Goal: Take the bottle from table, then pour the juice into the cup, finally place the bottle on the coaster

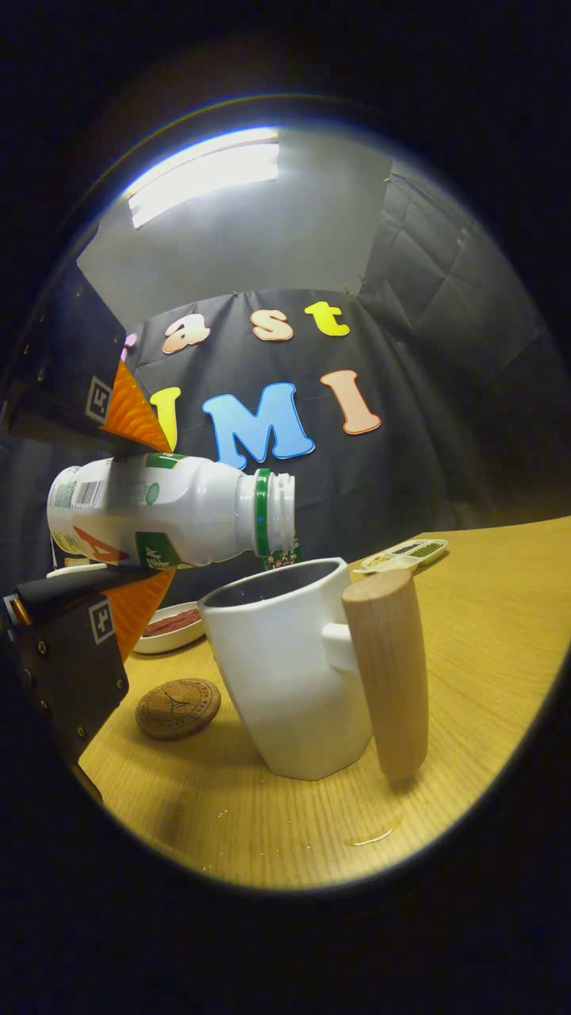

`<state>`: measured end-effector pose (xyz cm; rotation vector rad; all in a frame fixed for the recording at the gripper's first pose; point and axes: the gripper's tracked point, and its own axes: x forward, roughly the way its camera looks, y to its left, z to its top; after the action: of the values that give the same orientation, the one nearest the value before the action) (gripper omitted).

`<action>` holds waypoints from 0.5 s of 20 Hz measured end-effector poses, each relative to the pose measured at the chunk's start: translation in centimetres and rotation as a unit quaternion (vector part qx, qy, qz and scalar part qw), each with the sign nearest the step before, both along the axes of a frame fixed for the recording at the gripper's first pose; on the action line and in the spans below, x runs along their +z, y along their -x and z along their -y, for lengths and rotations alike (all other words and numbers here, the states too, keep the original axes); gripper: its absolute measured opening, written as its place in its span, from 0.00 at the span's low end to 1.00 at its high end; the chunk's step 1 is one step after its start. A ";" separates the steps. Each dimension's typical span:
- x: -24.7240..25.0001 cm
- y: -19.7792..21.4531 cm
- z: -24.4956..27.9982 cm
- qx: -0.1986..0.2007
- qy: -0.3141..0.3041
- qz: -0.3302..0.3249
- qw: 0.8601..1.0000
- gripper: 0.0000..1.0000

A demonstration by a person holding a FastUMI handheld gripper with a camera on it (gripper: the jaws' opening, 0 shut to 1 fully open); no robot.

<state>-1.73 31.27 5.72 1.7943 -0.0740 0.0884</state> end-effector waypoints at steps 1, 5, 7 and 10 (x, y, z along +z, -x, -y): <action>-0.1 0.0 -0.2 0.000 0.018 -0.003 1.000 0.65; 0.2 -0.4 -0.8 0.006 0.035 0.004 0.999 0.65; -0.1 -0.6 -1.2 0.005 0.080 0.000 0.997 0.65; 0.3 -0.6 -1.5 0.004 0.145 -0.005 0.989 0.65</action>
<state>-1.10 32.80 5.99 1.5046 -0.0443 0.0918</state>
